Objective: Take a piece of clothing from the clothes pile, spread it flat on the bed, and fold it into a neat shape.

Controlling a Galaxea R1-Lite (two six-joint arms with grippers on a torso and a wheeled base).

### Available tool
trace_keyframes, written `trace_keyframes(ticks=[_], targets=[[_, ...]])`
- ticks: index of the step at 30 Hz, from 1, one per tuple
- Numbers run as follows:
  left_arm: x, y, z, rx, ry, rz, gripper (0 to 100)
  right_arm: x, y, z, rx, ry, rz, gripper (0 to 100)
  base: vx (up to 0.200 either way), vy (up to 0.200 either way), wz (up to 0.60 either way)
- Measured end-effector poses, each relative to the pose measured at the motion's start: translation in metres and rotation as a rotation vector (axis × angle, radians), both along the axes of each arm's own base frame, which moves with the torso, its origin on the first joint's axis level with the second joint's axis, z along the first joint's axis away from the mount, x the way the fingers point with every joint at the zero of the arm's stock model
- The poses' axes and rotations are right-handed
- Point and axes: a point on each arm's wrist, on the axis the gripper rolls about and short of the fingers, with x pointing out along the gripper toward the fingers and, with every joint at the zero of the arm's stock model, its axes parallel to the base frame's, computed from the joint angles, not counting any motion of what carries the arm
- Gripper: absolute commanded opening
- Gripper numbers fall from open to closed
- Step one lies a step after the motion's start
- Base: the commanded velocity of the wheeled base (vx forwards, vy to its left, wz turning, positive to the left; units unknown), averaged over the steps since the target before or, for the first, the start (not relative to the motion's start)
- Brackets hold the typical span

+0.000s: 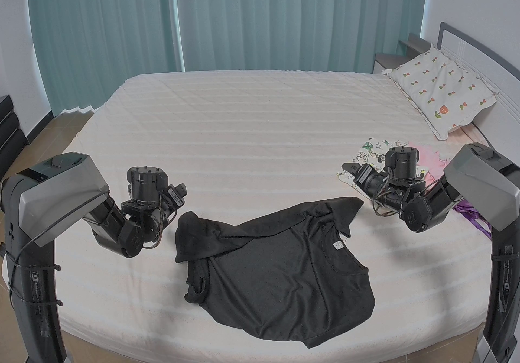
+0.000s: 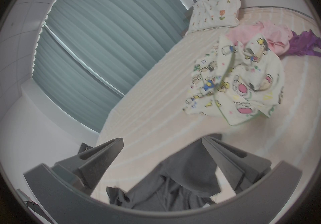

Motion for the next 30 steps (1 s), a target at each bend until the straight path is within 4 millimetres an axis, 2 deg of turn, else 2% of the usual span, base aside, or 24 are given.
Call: trace_keyframes(ticks=[10, 18, 23, 30], targets=[[-0.027, 0.004, -0.025, -0.013, 0.139, -0.083, 100, -0.035, -0.014, -0.029, 0.013, 0.161, -0.007, 100, 0.0, 0.0, 0.0], [-0.045, 0.006, -0.039, -0.017, 0.22, -0.113, 100, -0.065, -0.019, -0.042, 0.057, 0.223, -0.019, 100, 0.0, 0.0, 0.0], [-0.074, 0.002, -0.051, -0.022, 0.304, -0.134, 100, -0.097, -0.026, -0.05, 0.041, 0.29, -0.006, 100, 0.0, 0.0, 0.0], [-0.121, -0.019, -0.057, -0.053, 0.344, -0.224, 100, -0.139, -0.033, -0.054, 0.02, 0.301, 0.031, 100, 0.0, 0.0, 0.0]])
